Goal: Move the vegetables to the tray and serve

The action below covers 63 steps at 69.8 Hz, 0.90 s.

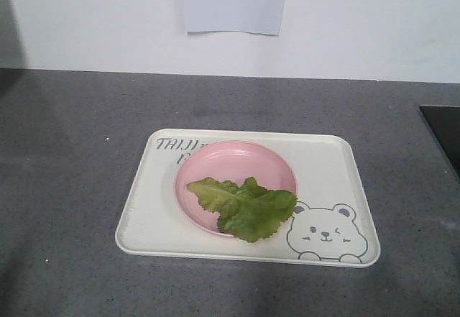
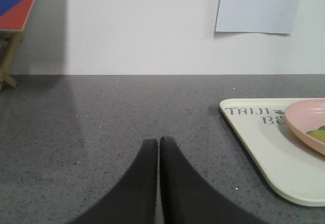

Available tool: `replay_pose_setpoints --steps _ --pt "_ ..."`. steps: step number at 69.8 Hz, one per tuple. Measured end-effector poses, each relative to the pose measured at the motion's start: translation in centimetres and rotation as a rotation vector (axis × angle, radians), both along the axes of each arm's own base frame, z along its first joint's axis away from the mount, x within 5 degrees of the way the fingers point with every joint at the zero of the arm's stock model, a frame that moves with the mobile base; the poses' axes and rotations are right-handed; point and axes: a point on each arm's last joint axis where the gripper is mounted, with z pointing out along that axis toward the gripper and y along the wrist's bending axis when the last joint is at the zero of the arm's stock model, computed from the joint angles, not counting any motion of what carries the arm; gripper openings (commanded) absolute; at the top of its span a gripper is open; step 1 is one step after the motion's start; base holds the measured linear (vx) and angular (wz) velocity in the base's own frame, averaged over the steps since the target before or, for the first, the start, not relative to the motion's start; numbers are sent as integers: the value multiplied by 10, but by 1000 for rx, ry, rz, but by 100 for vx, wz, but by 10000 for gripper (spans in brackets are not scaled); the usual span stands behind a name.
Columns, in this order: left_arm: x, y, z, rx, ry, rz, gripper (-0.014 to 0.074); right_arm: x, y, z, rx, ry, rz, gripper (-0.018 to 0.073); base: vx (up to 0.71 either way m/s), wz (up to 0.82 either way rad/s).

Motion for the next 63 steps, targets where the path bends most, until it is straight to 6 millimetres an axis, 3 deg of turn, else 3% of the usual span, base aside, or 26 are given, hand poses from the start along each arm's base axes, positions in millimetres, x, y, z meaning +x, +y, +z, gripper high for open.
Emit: replay_pose_setpoints --steps 63 --pt "0 0 0 0 0 0 -6 0 0 5 -7 -54 0 -6 0 0"
